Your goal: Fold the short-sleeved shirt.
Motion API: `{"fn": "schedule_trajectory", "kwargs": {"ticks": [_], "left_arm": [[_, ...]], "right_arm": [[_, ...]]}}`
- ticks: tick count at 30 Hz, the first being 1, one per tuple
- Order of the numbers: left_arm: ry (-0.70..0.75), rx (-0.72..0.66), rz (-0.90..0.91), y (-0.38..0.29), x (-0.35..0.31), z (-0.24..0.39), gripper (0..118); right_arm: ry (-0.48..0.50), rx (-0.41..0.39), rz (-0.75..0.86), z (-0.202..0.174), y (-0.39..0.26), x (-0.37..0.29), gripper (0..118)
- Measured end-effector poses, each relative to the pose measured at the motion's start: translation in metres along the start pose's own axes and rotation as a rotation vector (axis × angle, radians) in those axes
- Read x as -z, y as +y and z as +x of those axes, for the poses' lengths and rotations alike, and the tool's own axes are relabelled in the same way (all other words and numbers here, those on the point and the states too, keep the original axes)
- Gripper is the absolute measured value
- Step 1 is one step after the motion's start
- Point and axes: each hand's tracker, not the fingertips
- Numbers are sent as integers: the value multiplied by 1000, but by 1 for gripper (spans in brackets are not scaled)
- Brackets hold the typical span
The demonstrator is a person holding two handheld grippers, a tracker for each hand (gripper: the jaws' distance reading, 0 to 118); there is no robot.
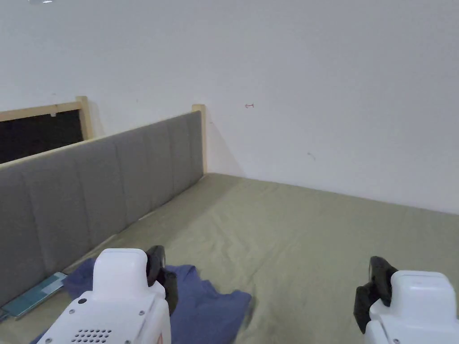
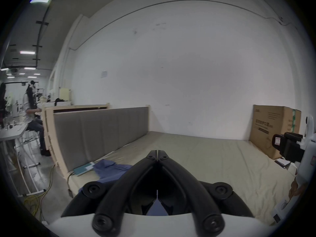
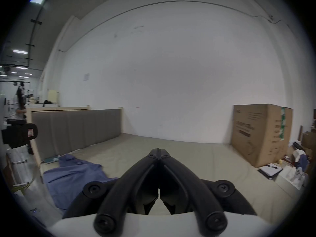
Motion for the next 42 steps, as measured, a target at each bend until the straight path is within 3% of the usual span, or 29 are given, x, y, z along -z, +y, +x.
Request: {"fn": "schedule_trajectory", "kwargs": {"ticks": [4, 11, 20, 25, 26, 27, 28, 29, 32, 37, 39, 40, 42], "left_arm": [[64, -8, -28, -4, 0, -28, 0], [102, -41, -201, -19, 47, -53, 0], [83, -177, -764, -130, 225, -82, 0], [127, -103, -917, -177, 268, -86, 3], [113, -113, -896, -178, 270, -87, 21], [96, -126, -886, -167, 253, -80, 53], [94, -135, -878, -166, 254, -79, 100], [70, -134, -882, -167, 257, -77, 118], [107, -51, -856, -164, 254, -69, 116], [104, -4, -994, -187, 259, -58, 109], [145, 4, -921, -192, 258, -57, 108], [149, -1, -941, -191, 258, -54, 105], [151, -9, -915, -184, 254, -52, 81]], "right_arm": [[119, 24, -21, -35, -2, 9, 0], [178, 3, -62, -63, -11, 14, 0], [160, 12, -156, -56, -31, 23, 0], [127, 30, -200, -45, -40, 29, 0], [128, 35, -211, -43, -42, 31, 0], [126, 37, -220, -41, -44, 33, 0], [121, 37, -229, -41, -46, 36, 0], [118, 37, -240, -40, -48, 38, 0], [127, 57, -264, -40, -53, 41, 0], [151, 50, -291, -44, -58, 42, 0], [155, 38, -299, -45, -59, 43, 0], [158, 37, -304, -45, -59, 43, 0], [157, 40, -315, -45, -60, 44, 0]]}}
